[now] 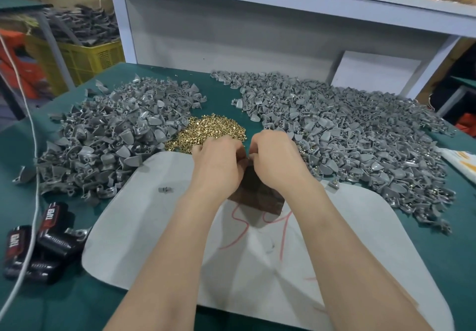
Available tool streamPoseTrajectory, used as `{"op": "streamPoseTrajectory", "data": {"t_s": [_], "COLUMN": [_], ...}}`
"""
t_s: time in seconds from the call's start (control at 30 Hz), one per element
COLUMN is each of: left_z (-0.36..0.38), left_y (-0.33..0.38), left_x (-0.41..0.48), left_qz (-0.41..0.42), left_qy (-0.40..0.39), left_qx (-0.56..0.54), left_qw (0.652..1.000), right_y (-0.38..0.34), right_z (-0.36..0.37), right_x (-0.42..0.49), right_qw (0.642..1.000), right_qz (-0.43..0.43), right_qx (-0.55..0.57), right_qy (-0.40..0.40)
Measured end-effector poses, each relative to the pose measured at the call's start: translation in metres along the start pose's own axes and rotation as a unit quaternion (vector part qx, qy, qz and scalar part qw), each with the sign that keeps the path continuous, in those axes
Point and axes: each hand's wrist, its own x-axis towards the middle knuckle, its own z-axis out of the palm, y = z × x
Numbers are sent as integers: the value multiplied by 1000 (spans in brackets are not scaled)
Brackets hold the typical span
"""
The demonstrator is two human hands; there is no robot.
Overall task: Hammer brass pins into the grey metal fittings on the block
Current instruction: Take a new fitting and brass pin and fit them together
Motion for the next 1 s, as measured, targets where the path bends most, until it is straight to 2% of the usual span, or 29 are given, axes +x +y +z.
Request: {"op": "streamPoseTrajectory", "data": {"t_s": [0.1, 0.2, 0.27, 0.3, 0.33, 0.43, 0.67, 0.73, 0.9, 1.0], "left_z": [1, 1, 2, 2, 3, 4, 2, 2, 0, -1], "left_y": [0, -2, -2, -3, -3, -5, -5, -5, -4, -3], "left_x": [0, -1, -2, -2, -2, -1, -2, -2, -3, -4], "left_qz": [-3, -22, -25, -24, -25, -26, -42, -45, -47, -43], "left_qy": [-5, -5, 3, 4, 2, -2, -17, -20, -28, -27], "left_qx": [-4, -36, -52, -53, -55, -63, -79, -80, -76, -75], "left_qw": [1000, 999, 998, 998, 998, 998, 996, 996, 996, 996], "right_y": [2, 11, 29, 42, 53, 67, 67, 68, 78, 77], "right_z": [1, -1, -6, -6, -6, 2, 13, 17, 0, -16], "right_x": [3, -2, -10, -15, -20, -34, -22, -23, -26, -33], "right_qw": [1000, 994, 981, 976, 978, 975, 974, 975, 962, 962], "right_qz": [-4, 1, 65, 106, 144, 204, 182, 188, 227, 199], "right_qx": [17, 104, 182, 186, 149, 38, 22, 32, 142, 166], "right_qy": [-14, -16, 32, 50, 39, -86, -134, -116, -44, 86]}}
